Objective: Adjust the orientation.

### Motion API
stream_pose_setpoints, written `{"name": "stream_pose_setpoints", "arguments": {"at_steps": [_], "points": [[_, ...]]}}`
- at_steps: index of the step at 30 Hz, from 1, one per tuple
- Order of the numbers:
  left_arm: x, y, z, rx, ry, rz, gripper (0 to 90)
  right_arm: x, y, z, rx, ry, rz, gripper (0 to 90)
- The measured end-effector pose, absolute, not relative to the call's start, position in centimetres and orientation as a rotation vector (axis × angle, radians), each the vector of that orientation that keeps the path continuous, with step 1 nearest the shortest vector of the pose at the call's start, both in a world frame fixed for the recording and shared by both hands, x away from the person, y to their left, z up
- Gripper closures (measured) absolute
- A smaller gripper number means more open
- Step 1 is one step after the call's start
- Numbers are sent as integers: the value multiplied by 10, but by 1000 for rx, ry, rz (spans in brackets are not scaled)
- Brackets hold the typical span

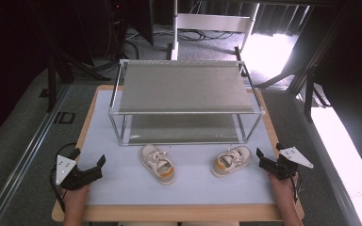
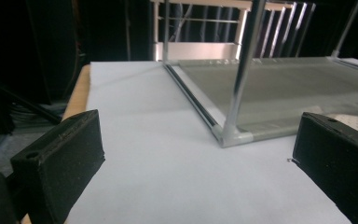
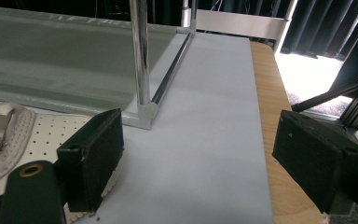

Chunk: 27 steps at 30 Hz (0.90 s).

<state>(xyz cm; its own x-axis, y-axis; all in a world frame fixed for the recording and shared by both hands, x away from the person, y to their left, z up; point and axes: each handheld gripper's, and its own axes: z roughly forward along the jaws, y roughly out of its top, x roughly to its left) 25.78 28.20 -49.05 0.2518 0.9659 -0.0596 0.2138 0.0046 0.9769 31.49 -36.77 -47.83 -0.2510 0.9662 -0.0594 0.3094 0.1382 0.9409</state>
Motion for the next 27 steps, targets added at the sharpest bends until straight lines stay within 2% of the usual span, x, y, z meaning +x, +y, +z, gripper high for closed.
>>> {"name": "stream_pose_setpoints", "arguments": {"at_steps": [10,15,20,27], "points": [[259,285,-490,1458,1180,831,38,315,-368,-478,1250,1684,1135,158],[263,285,-487,1538,1179,766,38,315,-369,-478,1255,1678,1140,158],[268,282,-482,1585,1174,635,39,315,-369,-478,1253,1679,1137,158],[272,257,-464,1703,1078,534,40,315,-368,-478,1251,1680,1134,158]]}}
